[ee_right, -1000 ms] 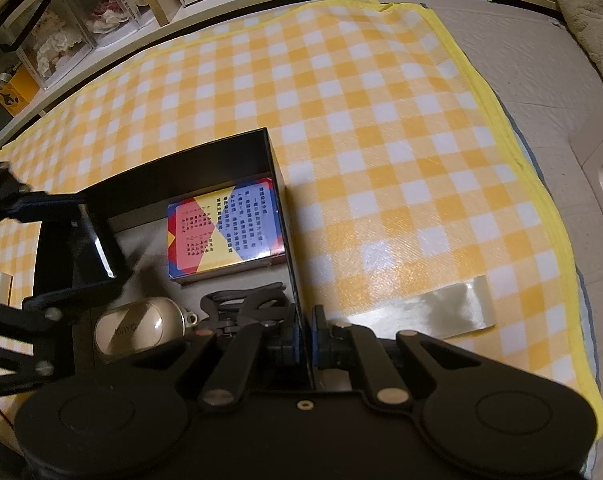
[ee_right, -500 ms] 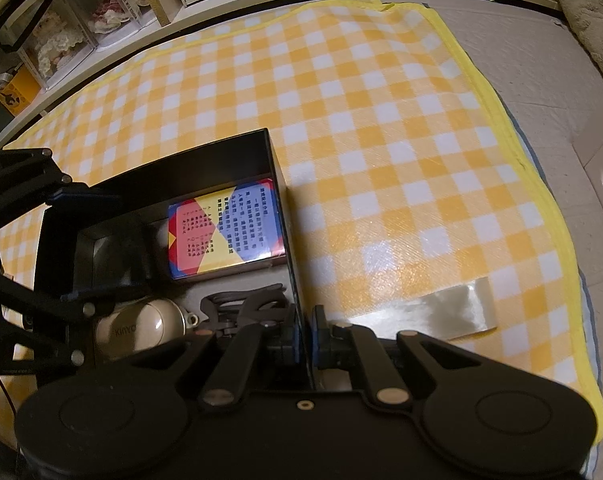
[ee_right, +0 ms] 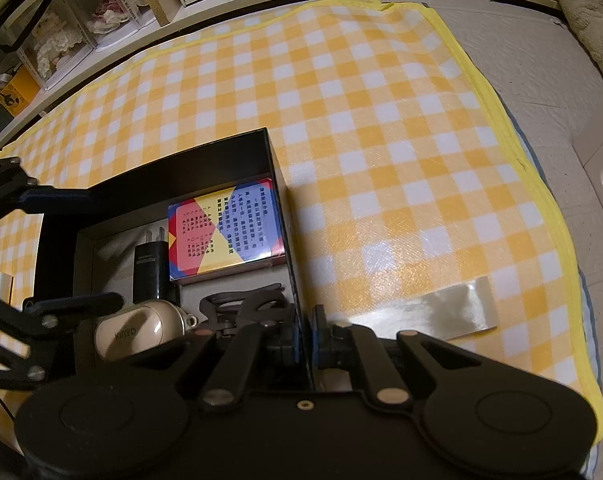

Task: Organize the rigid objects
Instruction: 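Carry the charger plug into the black box and open the left gripper, then move the left gripper back toward the smartwatch on the cloth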

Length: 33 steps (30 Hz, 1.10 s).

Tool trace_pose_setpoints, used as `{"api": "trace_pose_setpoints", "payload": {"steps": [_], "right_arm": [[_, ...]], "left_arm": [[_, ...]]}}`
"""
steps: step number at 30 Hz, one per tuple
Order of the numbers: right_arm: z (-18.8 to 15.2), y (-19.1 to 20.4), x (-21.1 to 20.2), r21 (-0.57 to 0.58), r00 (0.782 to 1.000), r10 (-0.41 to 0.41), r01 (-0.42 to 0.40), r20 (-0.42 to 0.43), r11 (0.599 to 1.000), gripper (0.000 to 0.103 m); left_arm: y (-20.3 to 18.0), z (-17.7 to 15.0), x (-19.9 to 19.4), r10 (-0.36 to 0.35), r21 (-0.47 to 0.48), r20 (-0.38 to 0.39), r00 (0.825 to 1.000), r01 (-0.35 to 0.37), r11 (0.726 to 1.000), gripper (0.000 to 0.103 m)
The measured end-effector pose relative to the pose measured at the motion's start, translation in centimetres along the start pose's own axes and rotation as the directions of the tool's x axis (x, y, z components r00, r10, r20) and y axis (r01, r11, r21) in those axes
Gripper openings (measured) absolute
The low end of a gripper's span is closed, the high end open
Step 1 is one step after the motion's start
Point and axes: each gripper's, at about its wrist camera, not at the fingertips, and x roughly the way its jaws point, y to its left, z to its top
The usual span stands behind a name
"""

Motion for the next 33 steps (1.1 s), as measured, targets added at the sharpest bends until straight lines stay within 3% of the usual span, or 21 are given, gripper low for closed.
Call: {"api": "trace_pose_setpoints", "payload": {"steps": [7,19,29,33], "right_arm": [[0.0,0.0,0.0,0.001,1.0,0.001,-0.001,0.0,1.0,0.006],[0.0,0.0,0.0,-0.001,1.0,0.0,0.0,0.0,1.0,0.006],[0.0,0.0,0.0,0.0,1.0,0.0,0.0,-0.001,1.0,0.006],[0.0,0.0,0.0,0.0,1.0,0.0,0.0,-0.001,1.0,0.006]], "left_arm": [[0.1,-0.1,-2.1,-0.006,-0.125,0.031,0.999,0.01,0.992,0.079],[-1.2,-1.5,-6.3,0.007,-0.358,0.085,0.996,0.024,0.934,0.103],[-3.0,-3.1,-9.3,0.167,-0.464,0.112,0.98,-0.097,0.881,0.103],[-3.4,-3.8,-10.0,0.176,-0.512,0.115,0.978,-0.093,0.854,0.103]]}}
